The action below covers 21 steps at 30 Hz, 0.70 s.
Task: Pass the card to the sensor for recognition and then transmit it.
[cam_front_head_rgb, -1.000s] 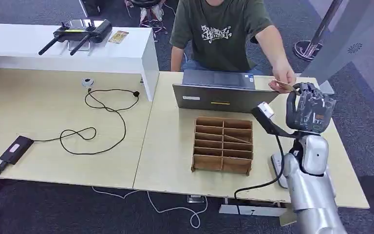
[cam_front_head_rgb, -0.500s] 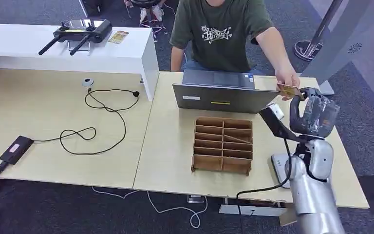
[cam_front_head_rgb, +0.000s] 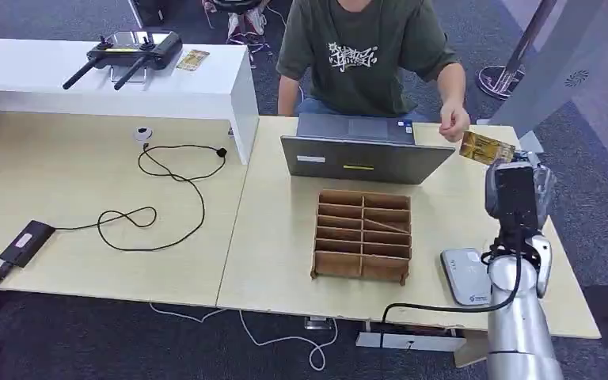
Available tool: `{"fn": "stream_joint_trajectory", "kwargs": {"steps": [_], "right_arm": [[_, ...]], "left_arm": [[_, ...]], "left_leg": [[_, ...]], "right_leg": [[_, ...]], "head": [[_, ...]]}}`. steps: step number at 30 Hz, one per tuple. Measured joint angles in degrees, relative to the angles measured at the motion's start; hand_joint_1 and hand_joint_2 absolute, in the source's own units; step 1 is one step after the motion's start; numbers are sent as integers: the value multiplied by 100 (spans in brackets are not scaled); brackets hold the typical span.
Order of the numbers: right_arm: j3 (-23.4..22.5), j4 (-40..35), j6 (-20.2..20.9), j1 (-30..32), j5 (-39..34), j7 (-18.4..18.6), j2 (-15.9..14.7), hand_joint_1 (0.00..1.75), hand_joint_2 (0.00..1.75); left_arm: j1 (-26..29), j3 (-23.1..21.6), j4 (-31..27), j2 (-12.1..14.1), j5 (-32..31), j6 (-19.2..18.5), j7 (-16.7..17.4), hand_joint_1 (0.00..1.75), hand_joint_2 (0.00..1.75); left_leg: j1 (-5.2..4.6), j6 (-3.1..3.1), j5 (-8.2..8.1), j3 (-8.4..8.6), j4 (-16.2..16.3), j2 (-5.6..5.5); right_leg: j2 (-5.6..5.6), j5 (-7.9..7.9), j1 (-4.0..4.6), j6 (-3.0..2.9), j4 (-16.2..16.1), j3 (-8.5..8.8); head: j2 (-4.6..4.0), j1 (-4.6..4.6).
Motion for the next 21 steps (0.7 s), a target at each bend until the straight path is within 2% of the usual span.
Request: {"fn": "stream_joint_trajectory", "kwargs": {"steps": [11, 21], "right_arm": [[-234, 57, 588, 94, -715, 212, -39, 175, 175], [-335, 271, 689, 93, -722, 295, -232, 175, 175]], "left_arm": [[29, 0, -2, 26, 24, 48, 20, 0, 0], [78, 0, -2, 46, 66, 61, 46, 0, 0]], "left_leg": [[0, 0, 0, 0, 0, 0], [0, 0, 0, 0, 0, 0]], "right_leg": [[0, 0, 0, 0, 0, -1], [0, 0, 0, 0, -1, -1]], "head": [[0, 0], [0, -2]]}}
